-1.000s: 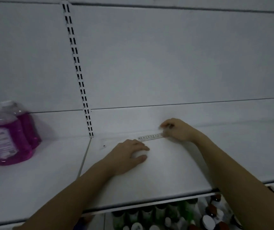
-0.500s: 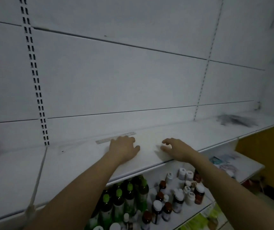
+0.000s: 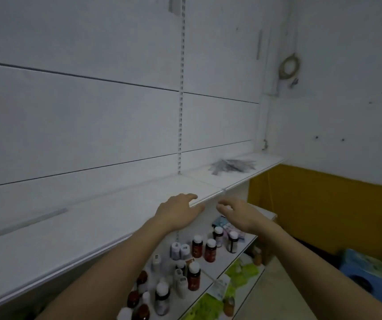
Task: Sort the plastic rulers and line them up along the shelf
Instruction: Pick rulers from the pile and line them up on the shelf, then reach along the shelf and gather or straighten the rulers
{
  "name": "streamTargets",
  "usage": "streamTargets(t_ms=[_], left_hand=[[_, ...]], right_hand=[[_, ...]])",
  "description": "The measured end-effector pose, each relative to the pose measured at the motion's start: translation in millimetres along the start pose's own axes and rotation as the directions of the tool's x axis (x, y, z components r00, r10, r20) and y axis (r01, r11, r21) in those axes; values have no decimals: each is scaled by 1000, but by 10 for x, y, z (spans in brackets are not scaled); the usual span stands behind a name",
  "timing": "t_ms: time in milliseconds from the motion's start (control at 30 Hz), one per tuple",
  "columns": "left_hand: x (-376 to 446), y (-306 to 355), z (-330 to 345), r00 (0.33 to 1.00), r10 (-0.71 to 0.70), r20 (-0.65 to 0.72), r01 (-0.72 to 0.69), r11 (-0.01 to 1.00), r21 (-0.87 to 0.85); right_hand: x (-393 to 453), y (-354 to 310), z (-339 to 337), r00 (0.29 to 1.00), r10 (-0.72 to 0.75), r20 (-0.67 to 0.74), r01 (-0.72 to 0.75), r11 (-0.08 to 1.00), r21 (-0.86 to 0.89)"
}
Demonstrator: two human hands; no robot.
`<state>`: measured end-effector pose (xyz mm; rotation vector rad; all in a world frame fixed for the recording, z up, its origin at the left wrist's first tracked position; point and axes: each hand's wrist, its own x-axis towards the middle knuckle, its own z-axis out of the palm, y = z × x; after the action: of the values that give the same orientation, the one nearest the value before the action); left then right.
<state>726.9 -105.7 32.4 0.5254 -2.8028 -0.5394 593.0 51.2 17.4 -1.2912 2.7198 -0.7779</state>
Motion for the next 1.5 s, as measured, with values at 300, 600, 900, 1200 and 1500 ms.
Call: streamTargets(t_ms=[300,600,900,1200,1500], left_hand=[[931,1173,715,998,41,49,-44,997,56],[2202,1540,1208,997,61,42,-64,995,75],[3695,1572,1546,997,73,2,-73,997,4],[4882,1598,1754,999,-26,-25,25,999,-31],[5714,1449,1867,916,-361,-173,353,933,-76]], right_hand=[[190,1510,-899,995,95,-6,-95,992,-84],[1103,2419,-964,990,136,46,-130,984,-123],[2234,3115,-1344,978,203,-46,-208,963,-169],[3219,3734,-1366,988,152,9,-150,982,-112],[4224,4491,-1525,989,-90,118,93,996,-17]])
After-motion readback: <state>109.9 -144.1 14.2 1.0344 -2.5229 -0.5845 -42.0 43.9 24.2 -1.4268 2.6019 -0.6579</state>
